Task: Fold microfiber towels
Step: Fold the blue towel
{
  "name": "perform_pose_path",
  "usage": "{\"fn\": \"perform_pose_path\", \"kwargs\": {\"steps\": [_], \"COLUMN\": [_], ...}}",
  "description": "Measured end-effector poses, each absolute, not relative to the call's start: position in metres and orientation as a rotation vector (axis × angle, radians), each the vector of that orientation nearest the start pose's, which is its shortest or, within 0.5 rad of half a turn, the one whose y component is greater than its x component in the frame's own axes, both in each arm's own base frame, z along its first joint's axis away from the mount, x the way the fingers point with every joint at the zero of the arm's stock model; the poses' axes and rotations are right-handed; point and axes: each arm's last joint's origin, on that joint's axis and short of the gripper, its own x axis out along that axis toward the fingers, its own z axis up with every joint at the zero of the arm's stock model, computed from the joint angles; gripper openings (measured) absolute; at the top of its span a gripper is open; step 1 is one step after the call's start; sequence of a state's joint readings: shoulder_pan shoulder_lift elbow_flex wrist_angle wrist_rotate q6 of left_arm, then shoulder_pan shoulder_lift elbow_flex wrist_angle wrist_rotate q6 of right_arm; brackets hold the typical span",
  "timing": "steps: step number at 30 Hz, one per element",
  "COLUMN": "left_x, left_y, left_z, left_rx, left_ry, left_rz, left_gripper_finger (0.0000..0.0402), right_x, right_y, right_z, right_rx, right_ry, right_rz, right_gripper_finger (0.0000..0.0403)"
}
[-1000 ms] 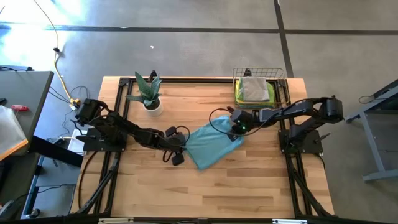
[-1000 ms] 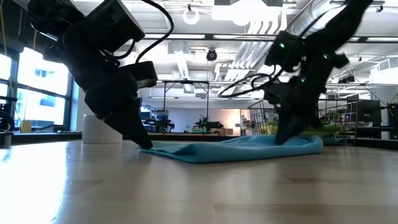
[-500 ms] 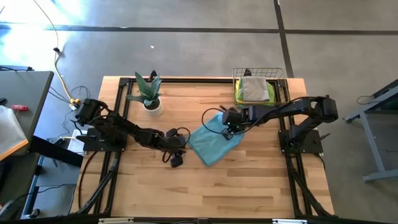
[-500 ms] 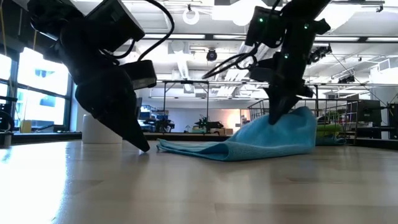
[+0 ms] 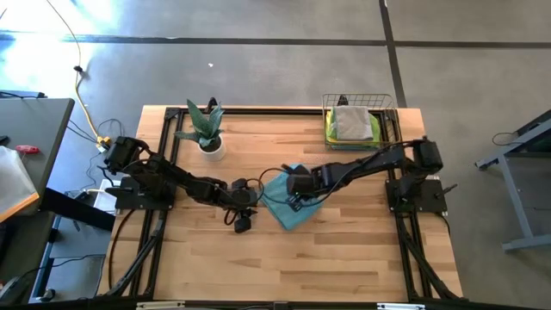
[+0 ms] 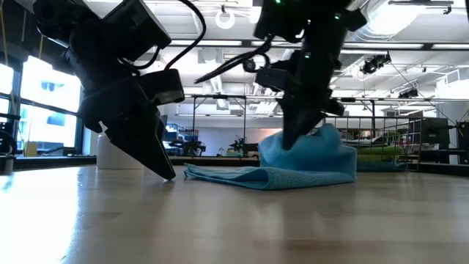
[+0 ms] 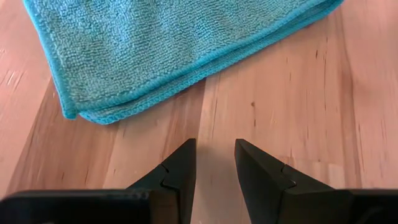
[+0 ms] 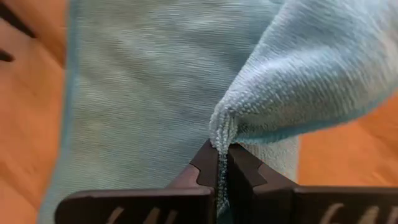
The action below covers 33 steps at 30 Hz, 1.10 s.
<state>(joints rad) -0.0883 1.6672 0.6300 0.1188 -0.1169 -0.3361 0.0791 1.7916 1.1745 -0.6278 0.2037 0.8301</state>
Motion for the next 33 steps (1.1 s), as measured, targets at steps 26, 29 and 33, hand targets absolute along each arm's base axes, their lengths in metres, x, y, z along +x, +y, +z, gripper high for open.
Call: {"fn": "perform_pose_path", "kwargs": {"steps": [26, 29, 33], "left_x": [0.275, 0.275, 0.275], "left_y": [-0.043, -0.043, -0.043], "left_z": [0.108, 0.108, 0.108], "left_rx": [-0.122, -0.116, -0.115], "left_ry": [0.911, 0.908, 0.907], "left_rz": [0.148, 0.16, 0.163], "left_gripper_finger": [0.0101, 0.0101, 0.0101], "right_x": [0.388, 0.388, 0.388], "right_y": [0.065, 0.069, 0.07], "right_z": [0.176, 0.176, 0.177], "right_rx": [0.556, 0.568, 0.56], "right_ry": [1.012, 1.0, 0.969], "right_rz": [-0.538, -0.539, -0.564], "right_gripper_finger": [0.0, 0.0, 0.0]}}
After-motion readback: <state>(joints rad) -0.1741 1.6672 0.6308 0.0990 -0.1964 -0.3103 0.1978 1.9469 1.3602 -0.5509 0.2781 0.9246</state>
